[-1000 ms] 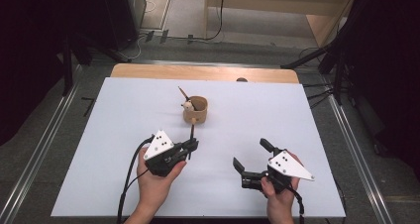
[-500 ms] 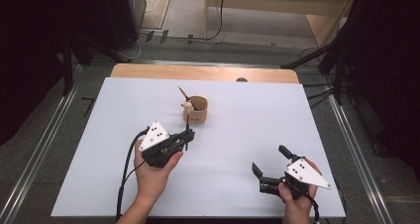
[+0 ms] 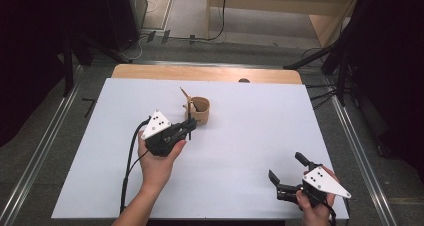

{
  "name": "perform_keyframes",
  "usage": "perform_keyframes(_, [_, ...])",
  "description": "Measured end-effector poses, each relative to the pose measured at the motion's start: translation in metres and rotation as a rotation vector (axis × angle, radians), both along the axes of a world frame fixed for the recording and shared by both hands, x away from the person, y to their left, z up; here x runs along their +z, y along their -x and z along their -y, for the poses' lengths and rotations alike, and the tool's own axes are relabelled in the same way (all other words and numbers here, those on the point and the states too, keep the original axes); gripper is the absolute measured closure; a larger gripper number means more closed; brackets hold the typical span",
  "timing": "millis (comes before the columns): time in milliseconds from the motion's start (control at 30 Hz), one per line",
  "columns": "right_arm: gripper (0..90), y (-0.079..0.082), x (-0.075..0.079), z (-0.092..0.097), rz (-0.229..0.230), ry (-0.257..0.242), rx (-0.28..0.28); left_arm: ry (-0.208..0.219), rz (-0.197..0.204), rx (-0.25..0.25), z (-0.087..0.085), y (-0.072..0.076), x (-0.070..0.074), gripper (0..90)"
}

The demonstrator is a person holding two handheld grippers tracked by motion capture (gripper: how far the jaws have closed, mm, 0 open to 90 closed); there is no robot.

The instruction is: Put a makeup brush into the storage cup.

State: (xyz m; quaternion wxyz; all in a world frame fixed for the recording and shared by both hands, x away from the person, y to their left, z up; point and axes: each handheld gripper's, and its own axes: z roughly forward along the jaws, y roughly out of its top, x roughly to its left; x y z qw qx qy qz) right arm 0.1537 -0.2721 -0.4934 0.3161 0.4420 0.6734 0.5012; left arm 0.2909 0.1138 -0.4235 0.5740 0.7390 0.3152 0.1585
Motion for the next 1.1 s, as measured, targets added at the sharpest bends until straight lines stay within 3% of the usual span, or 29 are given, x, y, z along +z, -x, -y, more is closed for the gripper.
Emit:
perform_keyframes(200, [0.0, 0.004, -0.007, 0.017, -0.020, -0.017, -0.026, 0.018, 0.005, 0.010, 0.004, -0.009, 0.004, 84.5])
perform_keyframes(433, [0.0, 0.002, -0.014, 0.024, -0.043, -0.035, -0.039, 0.052, -0.001, 0.035, 0.010, -0.021, 0.003, 84.5])
perform_keyframes(533, [0.0, 0.003, -0.015, 0.027, -0.048, -0.043, -0.050, 0.038, 0.010, 0.038, 0.014, -0.025, 0.002, 84.5])
perform_keyframes(700, [0.0, 0.003, -0.016, 0.030, -0.048, -0.049, -0.053, 0.053, 0.004, 0.059, 0.016, -0.034, 0.004, 84.5])
perform_keyframes(1100, [0.0, 0.003, -0.018, 0.030, -0.051, -0.047, -0.039, 0.050, 0.042, 0.104, 0.023, -0.057, 0.006, 84.5])
